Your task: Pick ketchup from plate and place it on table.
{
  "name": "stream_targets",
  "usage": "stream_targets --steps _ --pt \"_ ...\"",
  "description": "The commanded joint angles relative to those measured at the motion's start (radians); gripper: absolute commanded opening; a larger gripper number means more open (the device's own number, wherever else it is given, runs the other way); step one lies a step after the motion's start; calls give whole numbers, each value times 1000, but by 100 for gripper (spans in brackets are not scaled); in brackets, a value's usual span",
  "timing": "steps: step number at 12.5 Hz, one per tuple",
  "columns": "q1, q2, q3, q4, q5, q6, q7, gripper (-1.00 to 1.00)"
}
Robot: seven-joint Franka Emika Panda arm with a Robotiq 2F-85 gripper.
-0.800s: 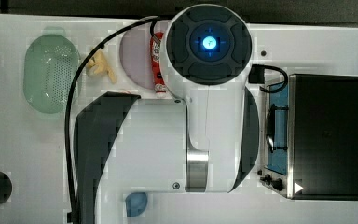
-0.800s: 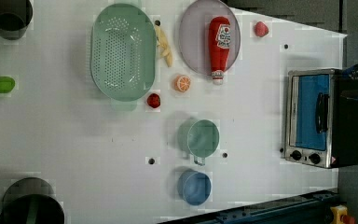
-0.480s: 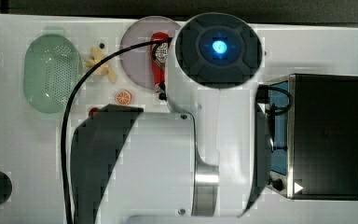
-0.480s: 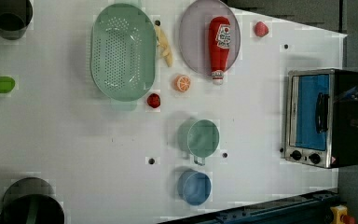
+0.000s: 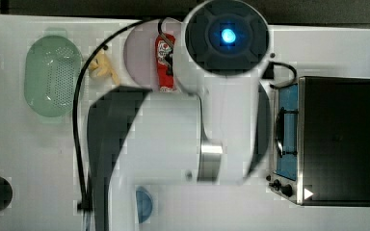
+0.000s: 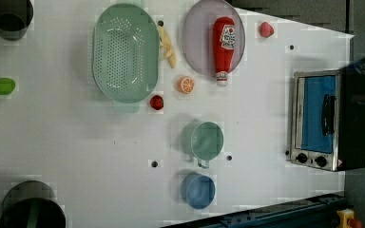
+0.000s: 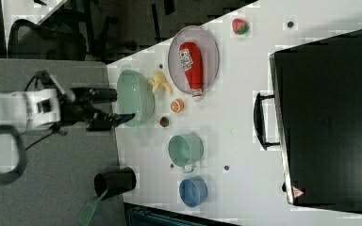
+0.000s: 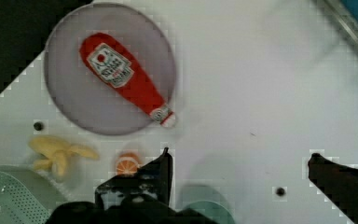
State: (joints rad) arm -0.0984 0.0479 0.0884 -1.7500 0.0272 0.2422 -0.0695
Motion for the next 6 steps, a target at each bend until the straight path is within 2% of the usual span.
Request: stream_targets --steps 1,6 --pt "3 123 34 2 2 70 -147 100" --pt "21 318 49 88 -15 116 -337 100"
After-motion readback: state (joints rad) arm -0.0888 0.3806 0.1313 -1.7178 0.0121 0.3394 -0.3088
